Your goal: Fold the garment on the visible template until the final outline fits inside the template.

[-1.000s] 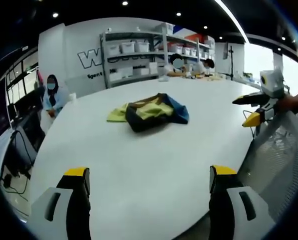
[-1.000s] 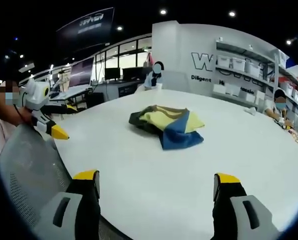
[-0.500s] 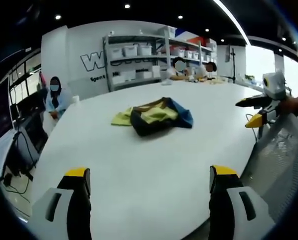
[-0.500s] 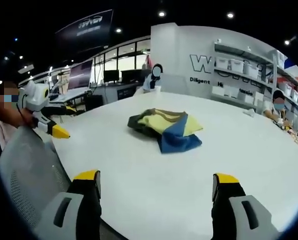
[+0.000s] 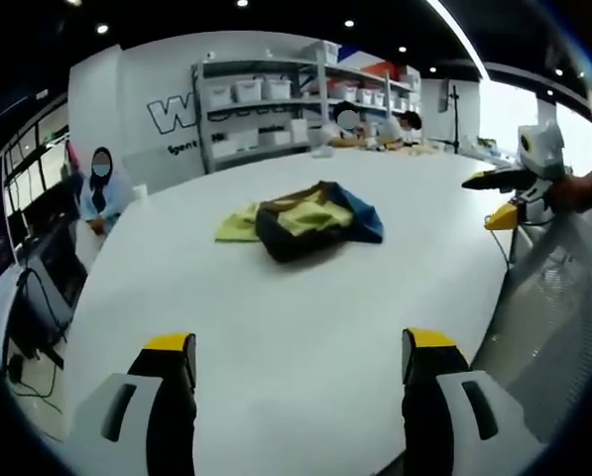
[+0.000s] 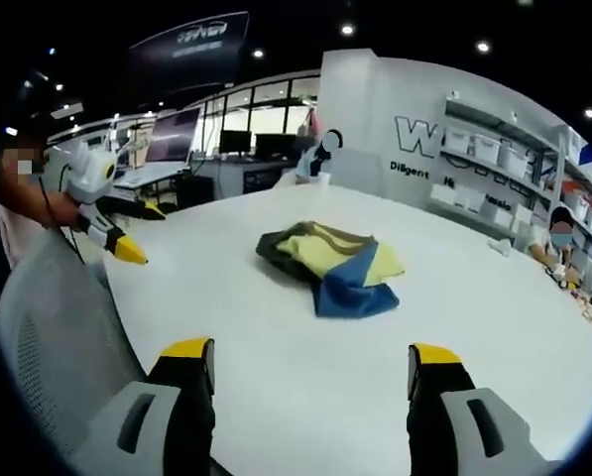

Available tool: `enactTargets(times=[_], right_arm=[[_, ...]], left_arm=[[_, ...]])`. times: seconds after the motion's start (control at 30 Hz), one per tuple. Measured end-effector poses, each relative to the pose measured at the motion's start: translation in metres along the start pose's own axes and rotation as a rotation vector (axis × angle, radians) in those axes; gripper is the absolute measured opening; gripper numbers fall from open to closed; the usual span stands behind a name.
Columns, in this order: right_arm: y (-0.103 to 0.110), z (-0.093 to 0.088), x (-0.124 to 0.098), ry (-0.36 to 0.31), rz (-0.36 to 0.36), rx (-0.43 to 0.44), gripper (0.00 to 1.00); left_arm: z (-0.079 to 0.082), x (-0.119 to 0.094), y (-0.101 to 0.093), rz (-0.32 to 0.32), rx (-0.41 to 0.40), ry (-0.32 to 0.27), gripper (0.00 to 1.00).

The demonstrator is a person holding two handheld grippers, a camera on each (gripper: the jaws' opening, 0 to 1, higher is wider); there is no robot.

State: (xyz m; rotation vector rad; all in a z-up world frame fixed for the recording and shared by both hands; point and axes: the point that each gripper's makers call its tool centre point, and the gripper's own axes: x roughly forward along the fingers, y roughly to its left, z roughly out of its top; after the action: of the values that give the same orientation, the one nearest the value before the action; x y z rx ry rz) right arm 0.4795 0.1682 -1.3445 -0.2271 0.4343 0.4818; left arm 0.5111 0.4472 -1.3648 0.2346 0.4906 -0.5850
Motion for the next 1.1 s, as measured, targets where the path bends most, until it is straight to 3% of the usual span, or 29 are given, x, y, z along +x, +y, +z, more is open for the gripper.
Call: enactTargets(times=[0.37,0.6,0.77,1.1], right_arm=[[-0.019,0.007,0.016,0.02,0.007,0.035,0.77],[-0.026,0.017,0.028,0.021,0.009,0.013,0.77],[-0.029,0.028,0.04,0.015,0.023,-0.006,0.77],[-0.036,0.036,0.062,0.032,0.041,-0.04,0.77]], left_arm=[[0.023,0.019,0.008,-0.055,0.011,-0.016,0.85],[0.031,0.037,0.012,-0.066,0.056,0.006,0.75],[0.036,0.047,0.017,-0.07,0.045,0.013,0.7],[0.055,0.063,0.027,-0.079,0.02,-0.018,0.68]])
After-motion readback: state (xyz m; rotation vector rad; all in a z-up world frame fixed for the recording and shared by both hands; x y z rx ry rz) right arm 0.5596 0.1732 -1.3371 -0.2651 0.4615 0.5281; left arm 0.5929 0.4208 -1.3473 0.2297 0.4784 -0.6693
